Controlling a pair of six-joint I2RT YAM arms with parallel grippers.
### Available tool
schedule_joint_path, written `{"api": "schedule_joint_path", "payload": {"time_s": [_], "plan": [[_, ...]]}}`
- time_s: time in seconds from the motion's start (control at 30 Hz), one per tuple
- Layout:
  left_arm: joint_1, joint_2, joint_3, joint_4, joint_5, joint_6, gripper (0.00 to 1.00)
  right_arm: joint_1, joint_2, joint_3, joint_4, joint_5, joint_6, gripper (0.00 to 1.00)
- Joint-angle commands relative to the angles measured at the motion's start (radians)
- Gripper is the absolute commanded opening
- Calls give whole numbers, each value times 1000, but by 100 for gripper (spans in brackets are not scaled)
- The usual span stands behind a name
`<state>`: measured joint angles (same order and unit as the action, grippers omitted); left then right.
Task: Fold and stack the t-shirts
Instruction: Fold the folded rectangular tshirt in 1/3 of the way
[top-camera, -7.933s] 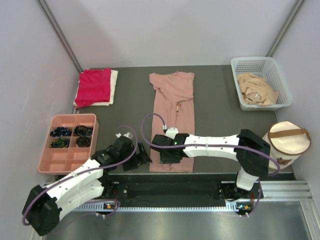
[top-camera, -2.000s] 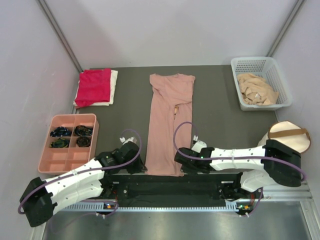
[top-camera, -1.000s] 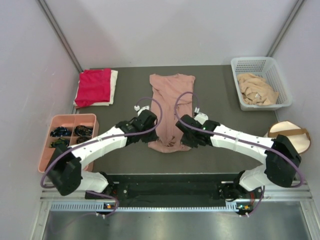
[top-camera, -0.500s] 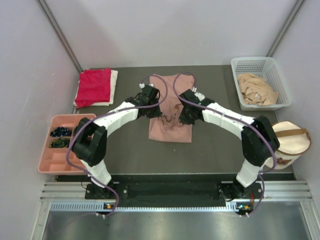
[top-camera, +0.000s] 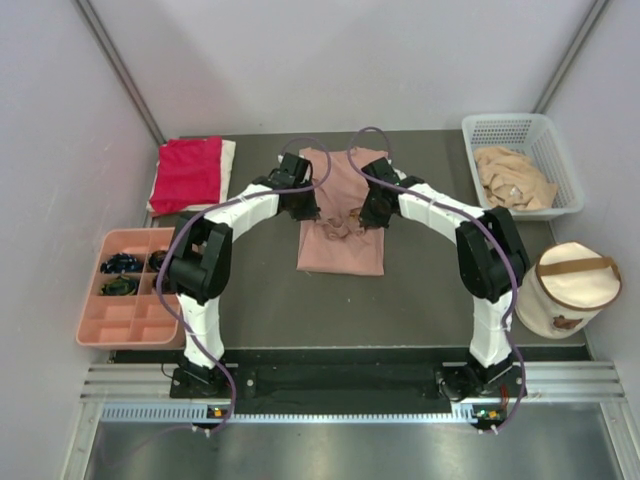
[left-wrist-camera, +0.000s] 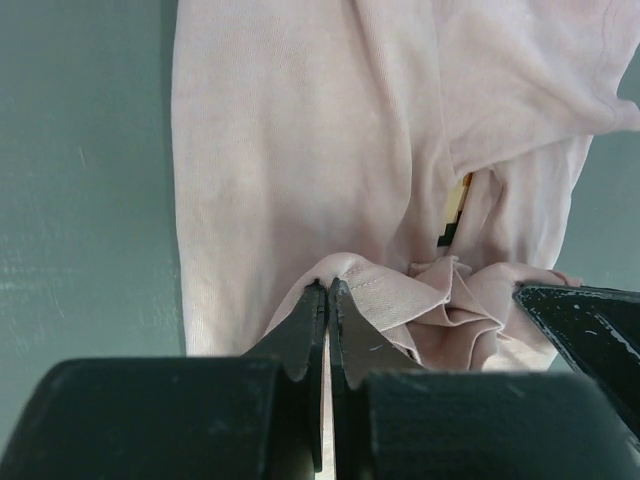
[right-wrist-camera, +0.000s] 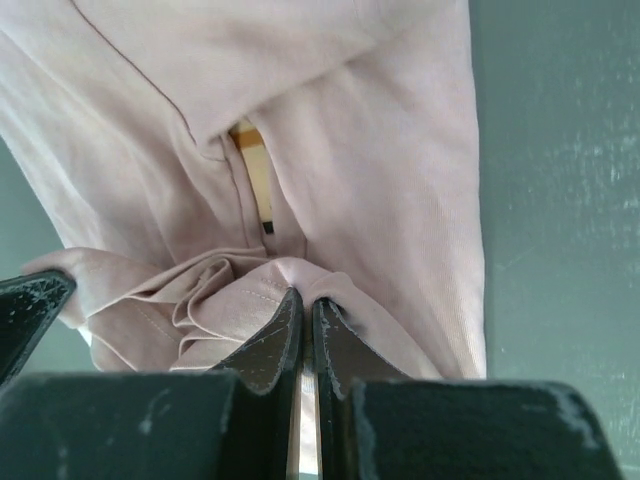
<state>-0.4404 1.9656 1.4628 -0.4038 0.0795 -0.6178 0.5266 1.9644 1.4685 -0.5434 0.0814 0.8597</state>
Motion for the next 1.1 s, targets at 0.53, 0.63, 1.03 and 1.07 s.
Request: {"api": "schedule_joint_path", "payload": {"time_s": [0.53, 0.63, 1.03, 1.07], "plan": [[54, 76, 131, 30, 34, 58, 0, -100, 57, 142, -3, 6, -82, 0], [60, 87, 143, 26, 34, 67, 0, -108, 70, 156, -4, 1, -87, 0], [86, 128, 198, 22, 58, 78, 0, -125, 82, 182, -19, 30, -122, 33], [92, 128, 208, 26, 72, 84, 2, -129, 73, 179, -23, 49, -131, 42]]}}
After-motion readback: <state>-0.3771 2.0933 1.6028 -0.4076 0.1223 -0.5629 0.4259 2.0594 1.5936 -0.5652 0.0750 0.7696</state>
